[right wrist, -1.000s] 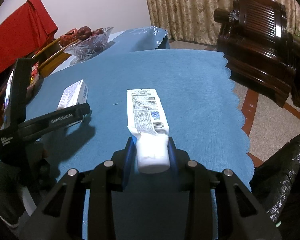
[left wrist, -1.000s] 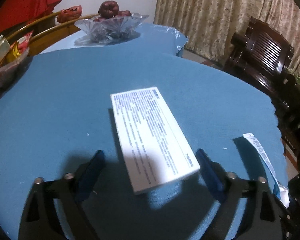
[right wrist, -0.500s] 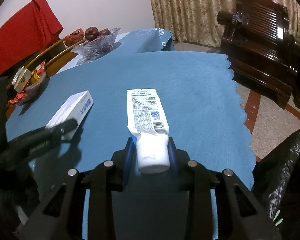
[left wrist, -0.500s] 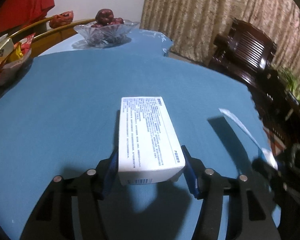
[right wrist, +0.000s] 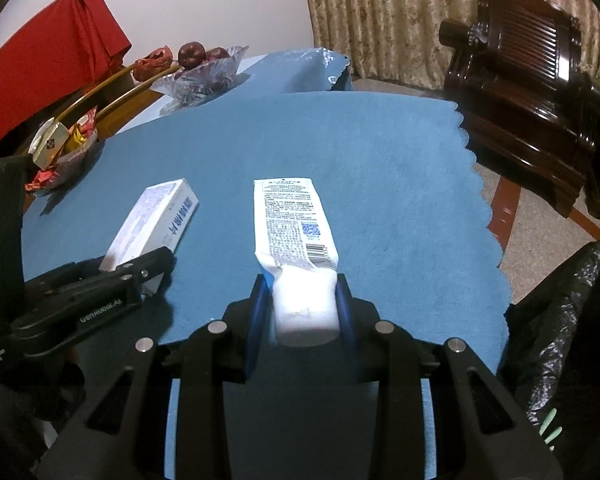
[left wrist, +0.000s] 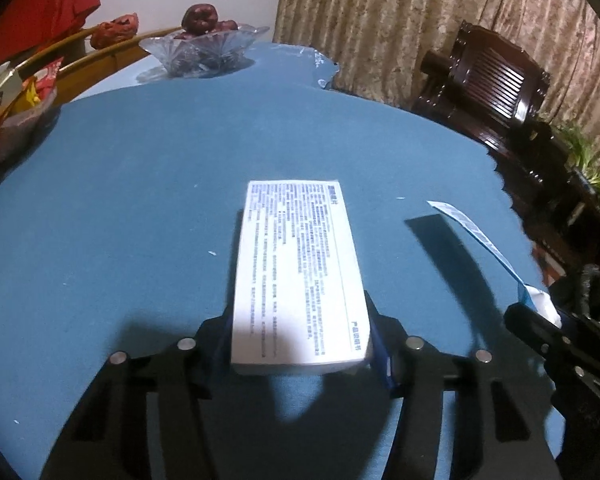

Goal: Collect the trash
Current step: 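Carry the white box and white tube over the bin and open both tools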

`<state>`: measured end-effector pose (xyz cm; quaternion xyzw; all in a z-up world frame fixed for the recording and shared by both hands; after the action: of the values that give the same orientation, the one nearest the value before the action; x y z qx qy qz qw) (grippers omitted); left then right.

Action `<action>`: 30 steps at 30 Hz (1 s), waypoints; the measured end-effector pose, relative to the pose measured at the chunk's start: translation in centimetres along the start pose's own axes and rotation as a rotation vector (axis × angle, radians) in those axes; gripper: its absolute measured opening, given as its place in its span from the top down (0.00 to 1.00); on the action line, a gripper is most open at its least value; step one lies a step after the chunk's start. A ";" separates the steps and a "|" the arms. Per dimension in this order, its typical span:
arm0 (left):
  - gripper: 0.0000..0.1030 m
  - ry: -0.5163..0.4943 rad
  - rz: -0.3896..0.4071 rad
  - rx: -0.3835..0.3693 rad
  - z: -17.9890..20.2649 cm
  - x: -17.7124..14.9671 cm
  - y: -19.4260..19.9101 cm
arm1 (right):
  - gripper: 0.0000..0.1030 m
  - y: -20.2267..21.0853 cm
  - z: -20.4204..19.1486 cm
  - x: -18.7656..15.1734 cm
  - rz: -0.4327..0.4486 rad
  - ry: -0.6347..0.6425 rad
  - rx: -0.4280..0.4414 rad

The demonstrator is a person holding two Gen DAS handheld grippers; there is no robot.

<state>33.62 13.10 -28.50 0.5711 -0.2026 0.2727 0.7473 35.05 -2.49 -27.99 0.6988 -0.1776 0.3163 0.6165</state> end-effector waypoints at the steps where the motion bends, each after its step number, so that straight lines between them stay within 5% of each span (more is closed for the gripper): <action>1: 0.47 -0.003 0.010 0.000 0.1 0.0 0.4 | 0.69 0.2 -0.1 0.1 0.004 0.001 0.000; 12: 0.47 -0.054 0.100 -0.038 3.2 1.3 6.7 | 0.69 5.2 0.0 0.9 0.061 0.005 0.002; 30: 0.47 -0.165 0.213 -0.148 12.5 1.0 16.9 | 0.69 20.4 4.1 0.3 0.242 -0.008 -0.046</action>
<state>23.65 4.61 -12.03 0.5101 -0.3424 0.2868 0.7350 23.19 -10.06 -12.68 0.6591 -0.2705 0.3812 0.5891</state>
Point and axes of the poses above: each gripper's, at about its wrist camera, not at the fingertips, and y roughly against the way its jaws point, z to its right, x to its top, the point moved 10 cm from there along -y, roughly the way its jaws point, and after that the axes turned 9 degrees about -x, right-handed, at the moved point
